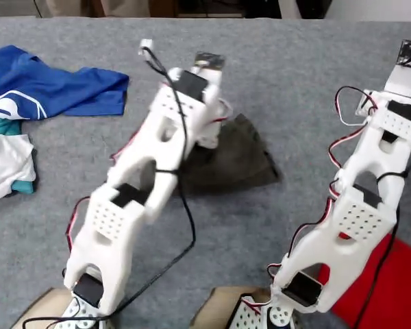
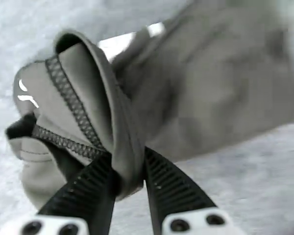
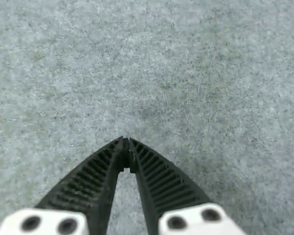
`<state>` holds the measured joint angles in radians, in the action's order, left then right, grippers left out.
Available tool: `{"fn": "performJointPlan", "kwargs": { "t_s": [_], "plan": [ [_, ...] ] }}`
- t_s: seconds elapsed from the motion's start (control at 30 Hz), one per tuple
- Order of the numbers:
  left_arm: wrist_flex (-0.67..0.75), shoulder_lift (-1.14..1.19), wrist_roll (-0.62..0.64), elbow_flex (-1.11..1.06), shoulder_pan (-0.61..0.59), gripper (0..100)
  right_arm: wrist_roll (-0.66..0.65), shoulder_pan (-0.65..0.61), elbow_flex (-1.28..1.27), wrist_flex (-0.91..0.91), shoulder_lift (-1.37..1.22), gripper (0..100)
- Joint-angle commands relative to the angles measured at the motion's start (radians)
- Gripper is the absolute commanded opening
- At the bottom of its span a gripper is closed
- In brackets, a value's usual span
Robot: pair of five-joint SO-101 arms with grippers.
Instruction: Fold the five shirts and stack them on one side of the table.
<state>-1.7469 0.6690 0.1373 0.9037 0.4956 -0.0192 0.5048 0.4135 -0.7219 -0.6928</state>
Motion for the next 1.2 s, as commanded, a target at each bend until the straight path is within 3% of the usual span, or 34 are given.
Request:
{"fn": "performJointPlan", "kwargs": {
  "t_s": [0.0,0.1,0.33,0.5,0.63,0.8,0.87,1.03,1.13,1.17],
  "plan": [
    [-0.006,-0.058,0.06,0.143,0.089,2,0.009,0.019,0.087,-0.034,-0.008,0.5],
    [0.058,-0.058,0.115,0.206,0.127,2,0.006,0.016,0.104,-0.051,-0.016,0.5],
    [0.362,0.021,0.222,0.152,0.176,2,0.003,0.013,0.104,-0.052,-0.018,0.5],
    [0.387,0.143,0.224,0.176,0.184,2,0.003,0.013,0.104,-0.052,-0.018,0.5],
    [0.377,0.209,0.224,0.227,0.173,4,0.002,0.012,0.107,-0.052,-0.018,0.6],
    [0.296,0.22,0.305,0.313,0.12,23,0.002,0.01,0.105,-0.052,-0.019,0.7],
    [0.233,0.219,0.351,0.391,0.08,27,0.002,0.008,0.105,-0.054,-0.019,0.7],
    [0.034,0.231,0.296,0.704,-0.08,17,-0.02,-0.028,0.136,-0.143,-0.008,0.5],
    [-0.014,0.259,0.29,0.683,-0.178,2,-0.049,-0.09,0.237,-0.334,0.01,0.5],
    [-0.014,0.269,0.29,0.644,-0.206,2,-0.071,-0.116,0.271,-0.407,0.013,0.5]
  ]
}}
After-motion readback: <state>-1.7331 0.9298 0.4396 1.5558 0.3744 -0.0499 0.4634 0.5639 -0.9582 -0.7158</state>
